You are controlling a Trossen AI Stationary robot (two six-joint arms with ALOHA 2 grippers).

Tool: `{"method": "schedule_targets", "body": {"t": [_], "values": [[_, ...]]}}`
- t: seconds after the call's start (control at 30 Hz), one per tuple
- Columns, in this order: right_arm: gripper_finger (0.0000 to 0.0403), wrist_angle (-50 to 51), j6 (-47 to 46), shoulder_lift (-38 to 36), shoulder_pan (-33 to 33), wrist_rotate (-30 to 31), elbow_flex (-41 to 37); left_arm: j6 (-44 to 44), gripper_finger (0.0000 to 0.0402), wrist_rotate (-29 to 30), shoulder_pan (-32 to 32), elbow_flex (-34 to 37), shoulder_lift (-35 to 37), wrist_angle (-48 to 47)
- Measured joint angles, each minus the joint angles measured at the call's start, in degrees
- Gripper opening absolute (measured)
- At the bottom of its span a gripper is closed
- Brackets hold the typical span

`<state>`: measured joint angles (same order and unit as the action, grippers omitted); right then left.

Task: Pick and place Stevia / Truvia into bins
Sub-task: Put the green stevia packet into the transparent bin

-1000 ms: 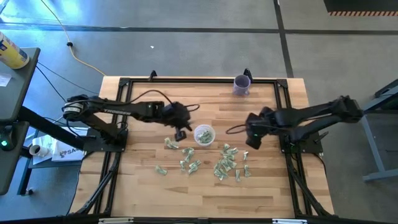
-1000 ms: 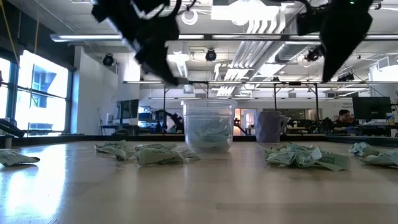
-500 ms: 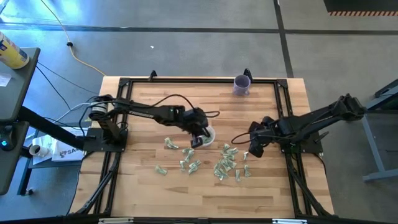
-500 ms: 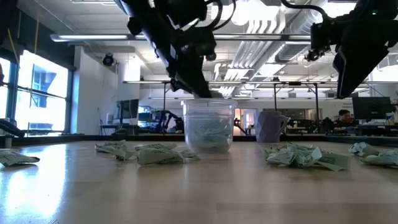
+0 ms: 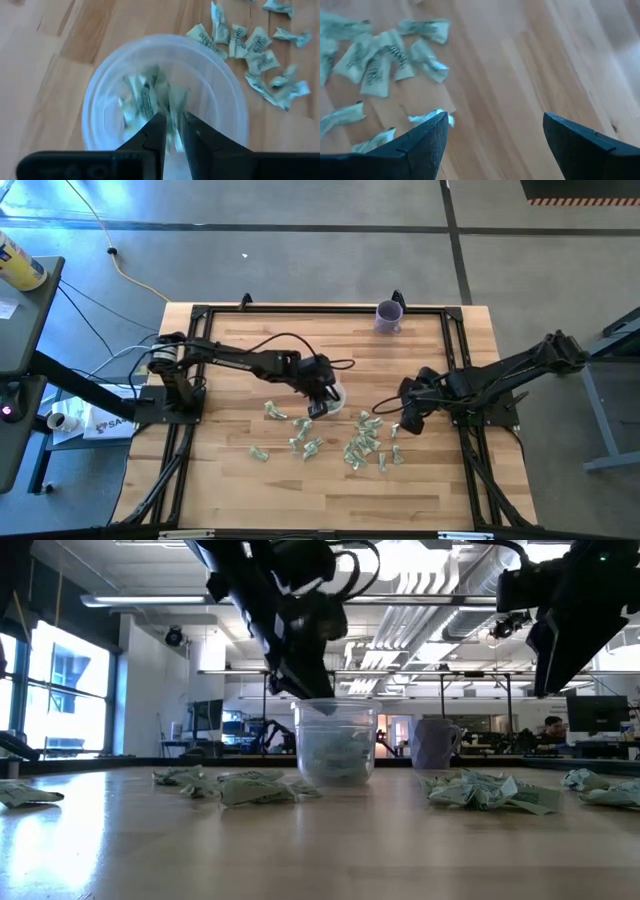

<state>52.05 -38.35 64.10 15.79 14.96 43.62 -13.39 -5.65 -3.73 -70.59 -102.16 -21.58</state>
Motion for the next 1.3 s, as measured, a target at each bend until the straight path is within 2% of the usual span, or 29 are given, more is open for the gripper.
{"method": "schedule_targets", "body": {"t": [0.2, 0.33, 0.47, 0.67, 0.8, 0.97, 1.3], "values": [[0.0314, -4.29, 14.95, 2.68, 0.02, -3.66, -0.13, -2.37, 0.0128, -0.20, 0.02, -0.06, 5.84, -6.02], [0.0314, -10.55, 27.16, 6.33, 0.00, -7.62, -2.92, -4.22, 0.0146, -3.62, 0.02, -0.05, 10.42, -11.83], [0.0314, -15.44, 35.00, 10.58, 0.00, -11.51, -4.48, -7.93, 0.0148, -5.24, 1.25, -0.04, 14.52, -15.22], [0.0314, -17.64, 44.49, 17.81, -0.40, -14.40, -4.48, -10.05, 0.0139, -1.19, 5.25, -0.02, 18.59, -16.52], [0.0300, -17.81, 45.19, 21.97, -1.19, -16.48, -4.36, -11.19, 0.0136, 1.63, 7.00, 0.00, 19.54, -17.49], [0.0246, -19.18, 45.18, 23.16, -1.99, -18.68, -4.24, -12.59, 0.0136, 2.82, 7.52, -0.02, 19.55, -20.12], [0.0086, -21.89, 43.35, 23.34, -6.21, -22.14, -4.15, -12.79, 0.0136, 3.68, 7.50, -0.02, 19.53, -25.09]]}}
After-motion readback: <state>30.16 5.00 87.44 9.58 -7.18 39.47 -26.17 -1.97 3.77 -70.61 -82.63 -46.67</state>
